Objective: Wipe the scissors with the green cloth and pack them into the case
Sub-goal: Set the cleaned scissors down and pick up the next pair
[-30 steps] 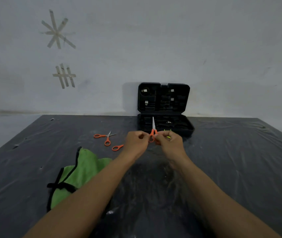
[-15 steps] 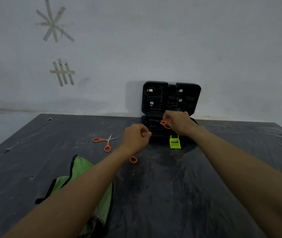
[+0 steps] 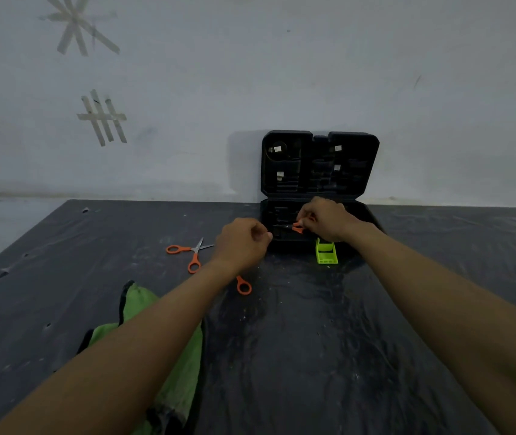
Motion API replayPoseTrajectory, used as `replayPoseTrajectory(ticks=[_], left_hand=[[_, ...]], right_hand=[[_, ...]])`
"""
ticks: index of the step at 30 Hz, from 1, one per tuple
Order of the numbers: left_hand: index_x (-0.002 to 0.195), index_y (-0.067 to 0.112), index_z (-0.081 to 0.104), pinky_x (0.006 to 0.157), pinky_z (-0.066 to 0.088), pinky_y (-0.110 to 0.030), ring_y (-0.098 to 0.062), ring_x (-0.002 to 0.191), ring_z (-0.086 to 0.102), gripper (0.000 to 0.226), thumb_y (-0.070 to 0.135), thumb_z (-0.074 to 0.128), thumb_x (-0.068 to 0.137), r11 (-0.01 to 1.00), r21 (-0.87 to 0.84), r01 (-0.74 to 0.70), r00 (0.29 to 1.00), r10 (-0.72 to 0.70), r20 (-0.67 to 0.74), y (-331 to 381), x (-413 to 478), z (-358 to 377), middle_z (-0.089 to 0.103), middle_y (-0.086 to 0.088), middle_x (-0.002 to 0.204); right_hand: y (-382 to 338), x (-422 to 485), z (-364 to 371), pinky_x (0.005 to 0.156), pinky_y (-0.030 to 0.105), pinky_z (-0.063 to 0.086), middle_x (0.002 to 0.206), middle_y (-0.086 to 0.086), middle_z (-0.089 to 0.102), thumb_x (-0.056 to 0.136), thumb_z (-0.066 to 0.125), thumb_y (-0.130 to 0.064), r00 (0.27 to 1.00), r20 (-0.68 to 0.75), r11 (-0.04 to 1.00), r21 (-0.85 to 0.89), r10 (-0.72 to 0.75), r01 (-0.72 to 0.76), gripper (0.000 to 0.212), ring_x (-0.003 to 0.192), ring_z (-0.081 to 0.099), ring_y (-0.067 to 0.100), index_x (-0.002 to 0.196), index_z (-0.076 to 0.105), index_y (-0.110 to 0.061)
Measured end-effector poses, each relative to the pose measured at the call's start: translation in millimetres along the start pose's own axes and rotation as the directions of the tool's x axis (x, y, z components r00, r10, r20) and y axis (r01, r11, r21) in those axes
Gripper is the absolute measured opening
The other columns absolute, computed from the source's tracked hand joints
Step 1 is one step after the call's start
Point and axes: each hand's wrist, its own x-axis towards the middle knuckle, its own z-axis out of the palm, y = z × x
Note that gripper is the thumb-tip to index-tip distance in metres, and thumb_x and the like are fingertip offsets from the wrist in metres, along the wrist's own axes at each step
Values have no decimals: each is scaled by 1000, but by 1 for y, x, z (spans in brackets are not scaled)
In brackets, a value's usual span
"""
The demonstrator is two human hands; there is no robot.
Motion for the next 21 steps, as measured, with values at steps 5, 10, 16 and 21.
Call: replayPoseTrajectory(ticks=[5, 10, 16, 21], left_hand=[[90, 16, 70, 86, 50, -35, -20, 93, 64, 17, 30, 62, 88, 1000, 20, 2, 1000, -2, -16, -4, -1, -9, 71, -2, 95], [87, 16, 71, 86, 51, -39, -23, 92, 65, 11, 23, 63, 86, 999, 35, -1, 999, 3, -39, -13, -15, -23, 72, -3, 93], [87, 20, 71, 88, 47, -38, -29, 97, 63, 10, 20, 60, 86, 971, 240, -9, 999, -2, 46, -25, -44, -32, 71, -4, 99], [101, 19, 67, 94, 43, -37, -31, 108, 59, 19, 19, 55, 87, 929, 369, -23, 996, -10, 89, -33, -66, -35, 67, -9, 111]], right_hand=[[-5, -4, 6, 103, 49, 26, 128, 8, 47, 97, 48, -38, 997, -27, 996, -50, 70, -71, 27, 124, 40, 33, 117, 64, -29], [-26, -27, 13, 99, 44, 27, 122, 6, 54, 96, 50, -32, 966, -251, 997, 62, 61, -47, 23, 117, 46, 29, 111, 65, -24], [-70, -71, 33, 92, 40, 31, 106, 1, 60, 90, 58, -35, 954, -300, 990, 139, 20, 23, 17, 106, 52, 23, 97, 68, -24], [-110, -95, 54, 92, 40, 32, 106, 2, 61, 87, 59, -45, 975, -207, 983, 180, 82, -45, 23, 107, 55, 23, 93, 68, -24]])
